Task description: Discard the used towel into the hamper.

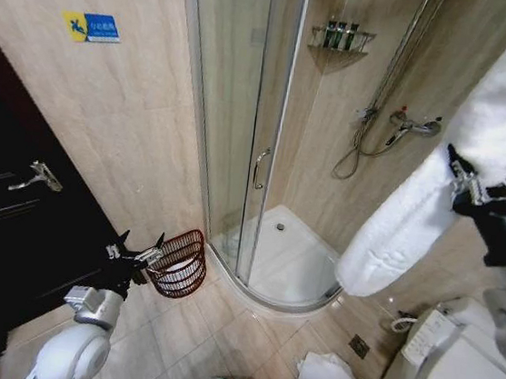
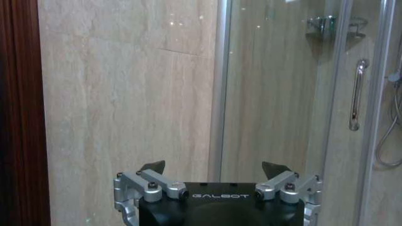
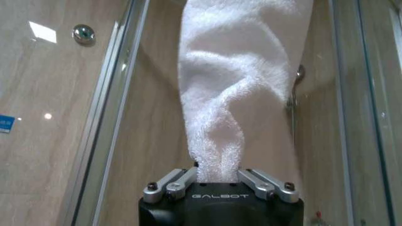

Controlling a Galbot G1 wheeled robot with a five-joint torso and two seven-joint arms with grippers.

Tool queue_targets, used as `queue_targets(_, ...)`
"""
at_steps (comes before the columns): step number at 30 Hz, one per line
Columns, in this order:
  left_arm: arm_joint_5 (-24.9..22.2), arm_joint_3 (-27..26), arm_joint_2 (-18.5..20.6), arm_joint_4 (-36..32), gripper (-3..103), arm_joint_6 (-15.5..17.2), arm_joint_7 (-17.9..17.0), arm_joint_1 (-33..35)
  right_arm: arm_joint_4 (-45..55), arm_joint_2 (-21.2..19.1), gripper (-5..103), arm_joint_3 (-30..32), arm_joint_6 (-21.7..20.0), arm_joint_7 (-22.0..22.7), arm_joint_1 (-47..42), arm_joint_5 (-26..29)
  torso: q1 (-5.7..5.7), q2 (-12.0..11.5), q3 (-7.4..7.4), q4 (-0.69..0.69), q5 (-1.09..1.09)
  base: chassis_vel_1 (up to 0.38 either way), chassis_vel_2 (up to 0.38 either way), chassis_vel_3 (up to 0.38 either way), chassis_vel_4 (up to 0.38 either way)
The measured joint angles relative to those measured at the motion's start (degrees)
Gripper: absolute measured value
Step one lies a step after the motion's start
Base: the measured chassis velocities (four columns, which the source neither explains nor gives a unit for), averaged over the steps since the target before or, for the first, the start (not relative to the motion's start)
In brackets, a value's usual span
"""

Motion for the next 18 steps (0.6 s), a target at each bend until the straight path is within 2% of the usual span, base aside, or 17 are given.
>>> queue_targets(7,0.0,0.0,0.0,0.0,100,0.0,0.0,0.0,1.0,6.4,10,-3.6,2.4,-2.7,-3.2,-6.9,0.0,0.0,0.0,0.0,0.02,0.0,0.0,0.0,0.0)
queue_targets(13,0.0,0.0,0.0,0.0,100,0.0,0.0,0.0,1.0,9.2,10,-5.5,4.1,-3.4,-3.9,-10.5,0.0,0.0,0.0,0.01,0.01,0.0,0.0,0.0,0.0)
queue_targets(18,0.0,0.0,0.0,0.0,100,0.0,0.0,0.0,1.1,12.3,10,-6.8,8.0,-5.1,-4.9,-15.3,0.0,0.0,0.0,0.0,0.0,0.0,0.0,0.0,0.0)
